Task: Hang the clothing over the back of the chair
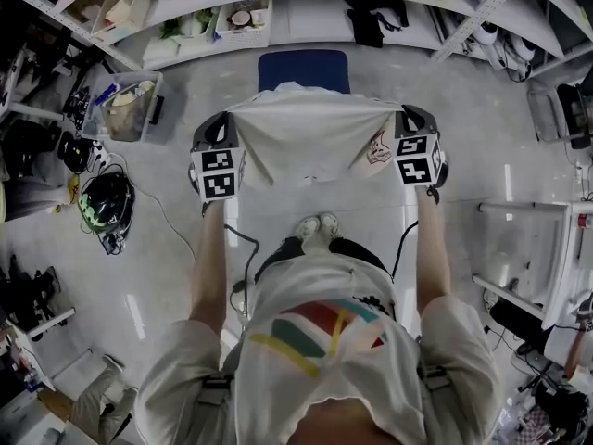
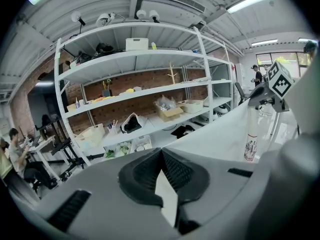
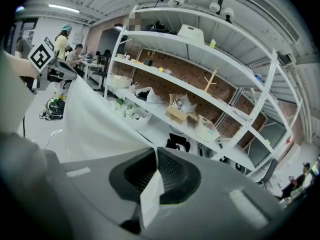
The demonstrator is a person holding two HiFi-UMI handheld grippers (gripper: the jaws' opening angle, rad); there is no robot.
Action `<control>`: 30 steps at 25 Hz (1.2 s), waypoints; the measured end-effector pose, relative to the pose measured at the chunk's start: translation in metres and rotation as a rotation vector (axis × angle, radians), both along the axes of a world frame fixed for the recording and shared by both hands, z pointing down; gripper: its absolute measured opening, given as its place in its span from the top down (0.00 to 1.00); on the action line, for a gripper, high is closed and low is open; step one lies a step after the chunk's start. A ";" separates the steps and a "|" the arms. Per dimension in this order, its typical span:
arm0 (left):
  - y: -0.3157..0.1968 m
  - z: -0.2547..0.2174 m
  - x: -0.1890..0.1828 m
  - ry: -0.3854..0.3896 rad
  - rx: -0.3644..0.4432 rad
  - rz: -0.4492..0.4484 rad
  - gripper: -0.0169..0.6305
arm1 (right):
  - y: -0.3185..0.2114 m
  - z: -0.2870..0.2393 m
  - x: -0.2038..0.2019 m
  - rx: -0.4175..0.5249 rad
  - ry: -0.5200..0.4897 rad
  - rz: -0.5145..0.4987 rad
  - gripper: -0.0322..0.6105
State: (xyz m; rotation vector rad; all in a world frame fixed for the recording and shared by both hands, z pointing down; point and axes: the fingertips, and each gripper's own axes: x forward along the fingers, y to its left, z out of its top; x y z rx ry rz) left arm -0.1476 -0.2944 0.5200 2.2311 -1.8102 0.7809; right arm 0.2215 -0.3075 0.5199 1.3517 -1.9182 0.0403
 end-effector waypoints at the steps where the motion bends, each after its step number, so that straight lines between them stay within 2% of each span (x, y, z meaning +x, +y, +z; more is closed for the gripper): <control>1: -0.004 0.004 -0.001 -0.006 -0.007 -0.002 0.95 | -0.002 0.003 -0.001 -0.006 0.003 -0.003 0.94; 10: -0.035 0.038 -0.010 -0.042 -0.058 -0.018 0.95 | -0.021 0.032 -0.011 -0.063 0.044 -0.041 0.94; 20: -0.043 0.079 -0.011 -0.023 -0.163 -0.019 0.95 | -0.038 0.065 -0.013 -0.126 0.089 -0.065 0.94; 25: -0.040 0.097 -0.010 -0.020 -0.207 -0.019 0.95 | -0.037 0.092 -0.012 -0.184 0.080 -0.047 0.94; 30: -0.034 0.098 -0.006 0.035 -0.194 -0.045 0.95 | -0.027 0.109 -0.011 -0.208 0.025 -0.015 0.94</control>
